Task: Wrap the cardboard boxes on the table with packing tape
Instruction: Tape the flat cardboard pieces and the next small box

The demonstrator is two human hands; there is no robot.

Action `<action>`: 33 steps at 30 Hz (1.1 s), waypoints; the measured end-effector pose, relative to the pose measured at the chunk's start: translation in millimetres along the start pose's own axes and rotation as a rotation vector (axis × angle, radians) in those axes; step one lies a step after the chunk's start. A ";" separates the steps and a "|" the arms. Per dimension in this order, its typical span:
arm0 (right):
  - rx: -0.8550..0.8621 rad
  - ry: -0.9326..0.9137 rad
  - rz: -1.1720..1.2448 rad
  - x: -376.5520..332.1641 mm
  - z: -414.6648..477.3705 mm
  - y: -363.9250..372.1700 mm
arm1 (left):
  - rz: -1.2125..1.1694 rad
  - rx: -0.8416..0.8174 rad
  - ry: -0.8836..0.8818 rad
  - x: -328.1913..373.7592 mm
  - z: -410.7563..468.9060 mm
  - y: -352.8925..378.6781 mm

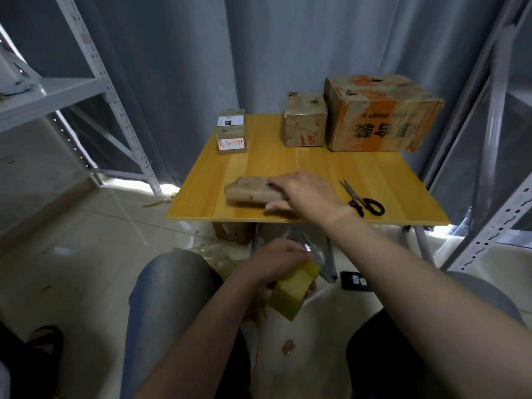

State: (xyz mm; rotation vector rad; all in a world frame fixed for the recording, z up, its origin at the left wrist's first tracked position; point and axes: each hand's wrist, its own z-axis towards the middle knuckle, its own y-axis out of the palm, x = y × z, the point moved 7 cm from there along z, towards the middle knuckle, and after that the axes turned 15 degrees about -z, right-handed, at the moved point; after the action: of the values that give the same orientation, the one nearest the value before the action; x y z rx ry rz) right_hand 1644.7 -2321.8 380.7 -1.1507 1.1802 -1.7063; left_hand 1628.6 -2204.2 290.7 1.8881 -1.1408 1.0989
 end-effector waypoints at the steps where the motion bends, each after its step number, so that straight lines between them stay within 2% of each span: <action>1: -0.034 -0.010 0.023 -3.9 -2.9 10.5 | -0.020 -0.003 0.003 -0.1 -3.0 1.1; 5: -0.020 0.024 0.236 -2.5 -12.9 27.0 | -0.005 0.037 0.035 5.1 -13.5 -4.3; 9: 0.113 0.199 0.744 21.4 -20.6 5.3 | -0.052 0.179 0.121 21.9 -19.1 -17.3; 11: 0.046 0.204 0.928 25.6 -26.1 -3.2 | -0.132 0.244 0.169 32.2 -24.1 -21.1; 14: -0.077 0.063 0.819 18.1 -37.5 -6.9 | -0.149 0.319 0.259 47.4 -30.0 -26.3; 16: -0.076 0.024 0.822 16.4 -38.5 -7.5 | -0.121 0.372 0.289 53.8 -34.0 -29.5; 18: -0.049 0.038 0.885 19.0 -36.4 -7.4 | -0.132 0.384 0.281 55.5 -35.1 -30.3; 21: -0.002 0.081 0.854 25.0 -34.4 -10.5 | -0.162 0.345 0.256 54.3 -36.1 -24.5; 27: 0.034 0.172 0.891 37.1 -32.9 -16.8 | 0.140 0.389 0.313 70.4 -44.8 -9.8; 29: 0.068 0.203 0.901 45.1 -33.2 -22.9 | 0.108 0.359 0.262 64.4 -41.6 -12.0; 31: 0.071 0.198 0.879 48.4 -31.9 -24.0 | -0.040 0.235 0.204 55.7 -37.1 -8.9; 33: 0.075 0.248 0.922 55.0 -31.3 -19.6 | -0.046 0.177 0.214 55.4 -36.7 -4.8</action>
State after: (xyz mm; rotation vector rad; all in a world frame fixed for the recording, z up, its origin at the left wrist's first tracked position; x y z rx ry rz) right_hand 1596.1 -2357.6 407.9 -0.2360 1.4657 -1.1540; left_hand 1636.0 -2190.7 355.5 1.8655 -0.9011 1.3770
